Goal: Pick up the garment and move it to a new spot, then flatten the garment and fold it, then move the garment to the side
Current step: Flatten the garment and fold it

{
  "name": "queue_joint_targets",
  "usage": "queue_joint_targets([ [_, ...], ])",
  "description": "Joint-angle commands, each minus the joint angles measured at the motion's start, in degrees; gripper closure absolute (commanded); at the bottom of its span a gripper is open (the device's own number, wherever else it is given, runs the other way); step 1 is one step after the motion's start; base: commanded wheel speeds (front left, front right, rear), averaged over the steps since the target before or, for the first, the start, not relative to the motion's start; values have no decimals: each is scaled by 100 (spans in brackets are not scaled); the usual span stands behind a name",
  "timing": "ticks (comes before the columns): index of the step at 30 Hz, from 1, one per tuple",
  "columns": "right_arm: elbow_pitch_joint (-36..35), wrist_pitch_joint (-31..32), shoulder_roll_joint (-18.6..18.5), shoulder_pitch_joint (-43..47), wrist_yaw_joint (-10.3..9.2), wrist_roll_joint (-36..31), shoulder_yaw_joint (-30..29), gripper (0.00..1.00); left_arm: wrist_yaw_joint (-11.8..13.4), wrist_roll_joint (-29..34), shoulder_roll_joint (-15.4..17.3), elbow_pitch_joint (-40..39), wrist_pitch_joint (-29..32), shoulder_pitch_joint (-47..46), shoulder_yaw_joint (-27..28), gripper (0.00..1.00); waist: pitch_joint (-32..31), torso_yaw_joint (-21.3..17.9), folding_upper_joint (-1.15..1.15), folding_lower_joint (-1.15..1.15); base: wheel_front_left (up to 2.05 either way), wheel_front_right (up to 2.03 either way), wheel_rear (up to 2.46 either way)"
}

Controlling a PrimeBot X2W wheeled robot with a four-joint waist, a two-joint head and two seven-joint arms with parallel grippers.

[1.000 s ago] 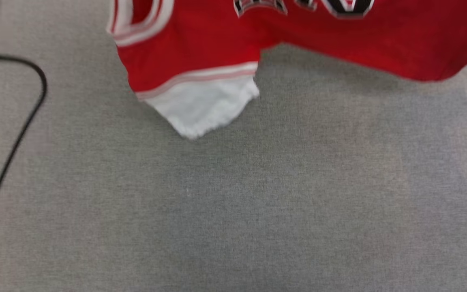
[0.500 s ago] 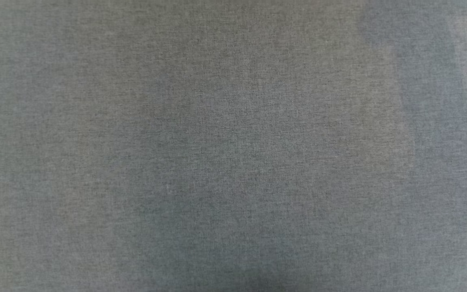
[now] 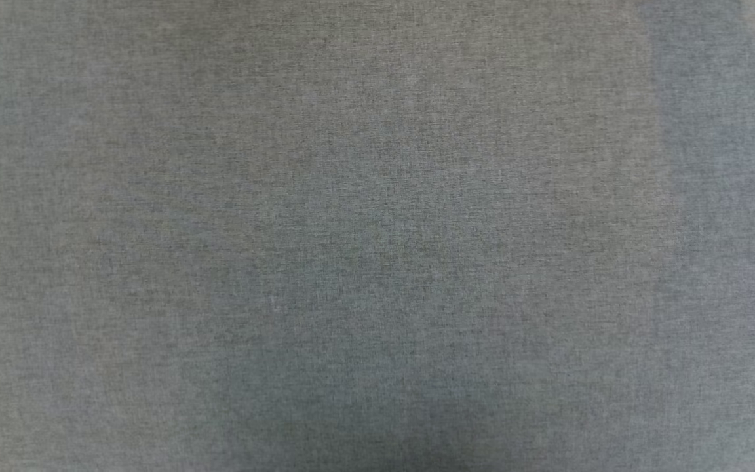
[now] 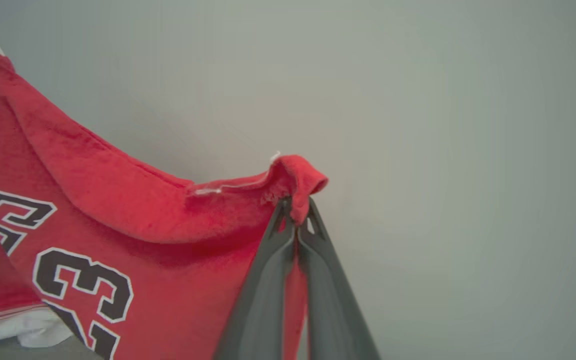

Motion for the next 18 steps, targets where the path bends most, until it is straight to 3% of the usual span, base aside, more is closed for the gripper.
queue_joint_targets([
  [1, 22, -124, 9, 214, -4, 132, 121, 100, -14, -47, 61, -18, -60, 185, -42, 100, -51, 16, 0, -1, 0, 0, 0],
  [8, -69, -550, -143, 1089, -4, 666, 625, 100, 58, -70, 88, -158, -232, 1193, -148, 100, -468, 43, 0, -1, 0, 0, 0],
  [18, -655, -925, -495, 2669, -4, 1371, 1321, 100, 454, -313, 396, -1214, -302, 3721, 2, 100, -1394, 43, 0, -1, 0, 0, 0],
])
